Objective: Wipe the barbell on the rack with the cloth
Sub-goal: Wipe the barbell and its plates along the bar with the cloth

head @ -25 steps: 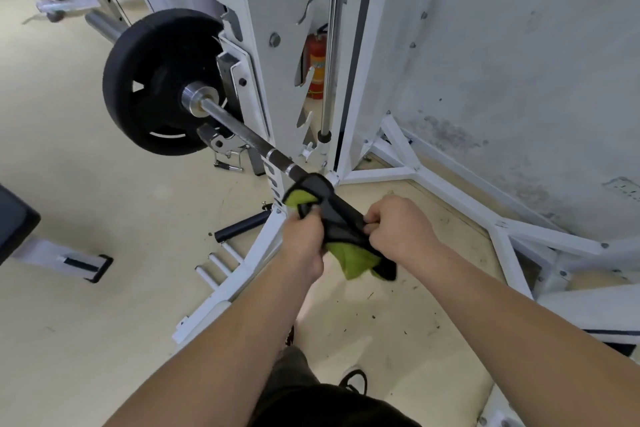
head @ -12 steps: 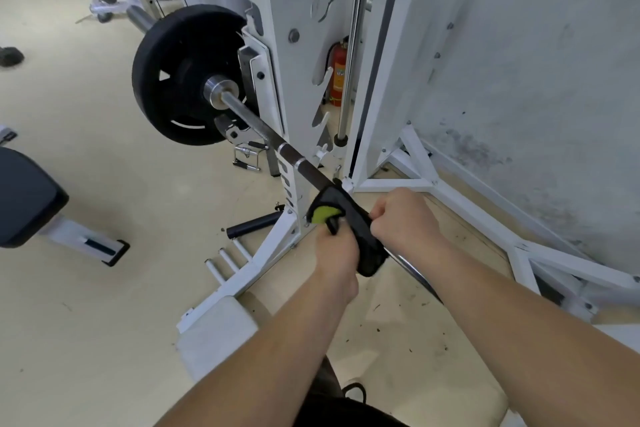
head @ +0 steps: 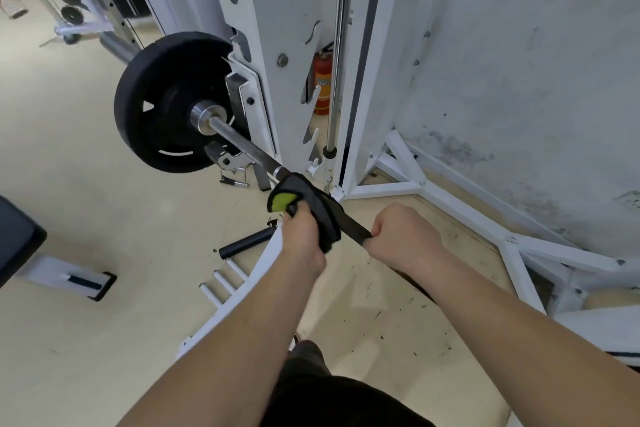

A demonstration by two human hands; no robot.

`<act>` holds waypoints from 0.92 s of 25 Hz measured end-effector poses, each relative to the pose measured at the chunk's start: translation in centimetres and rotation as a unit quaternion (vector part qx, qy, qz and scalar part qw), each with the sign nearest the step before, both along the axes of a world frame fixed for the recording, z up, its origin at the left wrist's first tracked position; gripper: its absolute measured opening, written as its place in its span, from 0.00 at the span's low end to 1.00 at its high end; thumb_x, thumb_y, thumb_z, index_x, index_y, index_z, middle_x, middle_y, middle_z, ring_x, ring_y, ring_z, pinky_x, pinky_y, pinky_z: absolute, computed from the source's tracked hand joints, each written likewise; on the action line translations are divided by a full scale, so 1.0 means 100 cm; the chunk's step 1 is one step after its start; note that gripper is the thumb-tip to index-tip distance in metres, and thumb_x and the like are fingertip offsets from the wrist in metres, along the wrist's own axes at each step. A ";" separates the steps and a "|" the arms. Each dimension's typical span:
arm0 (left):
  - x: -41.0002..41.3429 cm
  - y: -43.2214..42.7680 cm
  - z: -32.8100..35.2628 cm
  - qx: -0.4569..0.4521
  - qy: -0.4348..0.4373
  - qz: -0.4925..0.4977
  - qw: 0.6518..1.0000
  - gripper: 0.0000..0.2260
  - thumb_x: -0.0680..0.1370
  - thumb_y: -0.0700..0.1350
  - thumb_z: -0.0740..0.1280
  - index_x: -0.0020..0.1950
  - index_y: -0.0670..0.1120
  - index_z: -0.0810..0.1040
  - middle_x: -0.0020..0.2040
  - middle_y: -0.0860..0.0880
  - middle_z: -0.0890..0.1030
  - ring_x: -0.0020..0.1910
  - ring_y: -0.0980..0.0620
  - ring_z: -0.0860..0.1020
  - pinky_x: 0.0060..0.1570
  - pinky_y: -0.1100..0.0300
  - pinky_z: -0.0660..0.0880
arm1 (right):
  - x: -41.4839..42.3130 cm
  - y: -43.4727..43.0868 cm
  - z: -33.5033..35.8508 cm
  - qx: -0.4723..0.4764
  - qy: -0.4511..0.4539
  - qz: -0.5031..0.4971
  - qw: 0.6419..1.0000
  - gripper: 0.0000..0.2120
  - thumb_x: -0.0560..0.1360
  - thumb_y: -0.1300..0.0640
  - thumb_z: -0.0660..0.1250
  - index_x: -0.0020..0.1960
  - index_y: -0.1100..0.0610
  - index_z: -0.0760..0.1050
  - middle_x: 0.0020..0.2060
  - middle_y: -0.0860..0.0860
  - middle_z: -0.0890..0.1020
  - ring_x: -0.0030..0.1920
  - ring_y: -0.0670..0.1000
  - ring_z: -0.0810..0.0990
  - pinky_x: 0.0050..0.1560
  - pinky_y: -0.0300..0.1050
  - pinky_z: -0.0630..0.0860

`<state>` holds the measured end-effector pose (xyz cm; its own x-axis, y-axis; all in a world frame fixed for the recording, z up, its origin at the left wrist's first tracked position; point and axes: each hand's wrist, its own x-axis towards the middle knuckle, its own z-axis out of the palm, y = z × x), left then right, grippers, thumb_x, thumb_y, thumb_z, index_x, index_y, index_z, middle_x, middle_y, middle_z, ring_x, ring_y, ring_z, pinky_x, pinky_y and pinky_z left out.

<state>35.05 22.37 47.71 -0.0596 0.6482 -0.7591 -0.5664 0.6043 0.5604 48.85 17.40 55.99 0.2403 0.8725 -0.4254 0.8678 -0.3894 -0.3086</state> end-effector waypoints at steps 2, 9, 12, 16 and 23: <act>0.013 -0.024 -0.003 -0.007 -0.009 -0.058 0.998 0.16 0.83 0.55 0.61 0.69 0.51 0.74 0.62 0.47 0.83 0.59 0.45 0.83 0.62 0.45 0.79 | -0.003 0.005 0.004 -0.013 -0.011 -0.002 1.000 0.13 0.67 0.47 0.73 0.35 0.56 0.76 0.30 0.49 0.79 0.31 0.52 0.77 0.33 0.42 0.71; -0.044 0.003 0.073 0.104 0.254 -0.180 0.945 0.08 0.82 0.47 0.66 0.55 0.44 0.79 0.44 0.46 0.83 0.42 0.48 0.82 0.39 0.60 0.79 | -0.010 0.005 0.004 -0.007 -0.034 -0.042 0.999 0.12 0.72 0.44 0.75 0.39 0.52 0.80 0.36 0.49 0.82 0.38 0.51 0.81 0.36 0.43 0.75; -0.062 0.039 0.108 0.377 0.522 -0.352 0.679 0.06 0.81 0.50 0.65 0.51 0.48 0.76 0.40 0.50 0.78 0.39 0.50 0.77 0.34 0.59 0.73 | -0.007 -0.001 0.002 -0.015 -0.021 -0.050 0.998 0.06 0.71 0.49 0.74 0.38 0.50 0.80 0.36 0.47 0.82 0.36 0.48 0.80 0.35 0.42 0.76; -0.040 0.092 0.101 0.301 0.667 -0.625 0.274 0.08 0.79 0.57 0.59 0.51 0.55 0.74 0.47 0.50 0.79 0.49 0.45 0.76 0.48 0.51 0.70 | -0.006 -0.016 -0.002 0.000 -0.016 -0.057 0.998 0.08 0.75 0.55 0.69 0.51 0.45 0.84 0.47 0.45 0.82 0.43 0.48 0.79 0.37 0.42 0.73; 0.041 0.036 0.085 0.386 0.464 -0.764 0.227 0.07 0.78 0.51 0.62 0.50 0.51 0.76 0.45 0.51 0.81 0.46 0.45 0.79 0.44 0.54 0.75 | -0.008 -0.023 -0.007 0.039 -0.085 -0.084 0.992 0.05 0.73 0.49 0.70 0.45 0.47 0.84 0.40 0.47 0.83 0.42 0.53 0.81 0.38 0.44 0.77</act>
